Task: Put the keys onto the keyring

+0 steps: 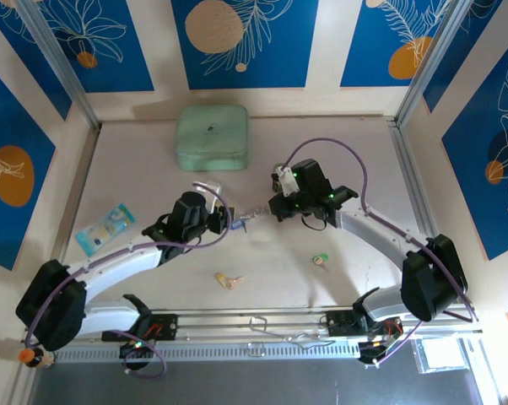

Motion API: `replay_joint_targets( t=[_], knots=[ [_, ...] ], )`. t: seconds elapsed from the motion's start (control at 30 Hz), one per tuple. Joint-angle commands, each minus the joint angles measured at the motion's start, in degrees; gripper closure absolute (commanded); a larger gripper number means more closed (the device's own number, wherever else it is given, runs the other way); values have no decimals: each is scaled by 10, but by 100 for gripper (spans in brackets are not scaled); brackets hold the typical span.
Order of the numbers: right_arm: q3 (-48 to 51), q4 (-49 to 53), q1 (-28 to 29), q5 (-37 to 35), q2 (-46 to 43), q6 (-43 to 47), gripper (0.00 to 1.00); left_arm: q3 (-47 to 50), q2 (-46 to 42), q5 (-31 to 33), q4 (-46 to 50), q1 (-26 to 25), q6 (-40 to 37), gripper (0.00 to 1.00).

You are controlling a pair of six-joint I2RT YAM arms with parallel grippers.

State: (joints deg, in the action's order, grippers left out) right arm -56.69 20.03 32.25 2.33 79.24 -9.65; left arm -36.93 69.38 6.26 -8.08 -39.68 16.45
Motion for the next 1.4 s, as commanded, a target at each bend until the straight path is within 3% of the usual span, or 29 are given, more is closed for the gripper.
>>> replay_joint_targets(
  t=[0.0,0.23,0.67,0.8,1.0,1.17,1.37],
  knots=[
    [-37,23,2,19,-17,91,100,-39,-23,-7,31,-5,-48,51],
    [-49,6,-23,94,-37,133,100,-97,-32,-44,79,6,-107,51],
    [-29,-30,-67,243,-82,206,100,-184,25,-241,106,47,-208,52],
    [-29,-10,-66,275,-89,219,100,-173,39,-280,53,47,-193,56],
    [-8,-4,-55,294,-100,249,100,-86,40,-401,-117,43,-177,61],
    [-3,4,-50,304,-107,281,100,-82,48,-434,-101,42,-205,72],
    [-4,25,-43,291,-111,306,100,-89,62,-476,-81,36,-246,76]
  ],
)
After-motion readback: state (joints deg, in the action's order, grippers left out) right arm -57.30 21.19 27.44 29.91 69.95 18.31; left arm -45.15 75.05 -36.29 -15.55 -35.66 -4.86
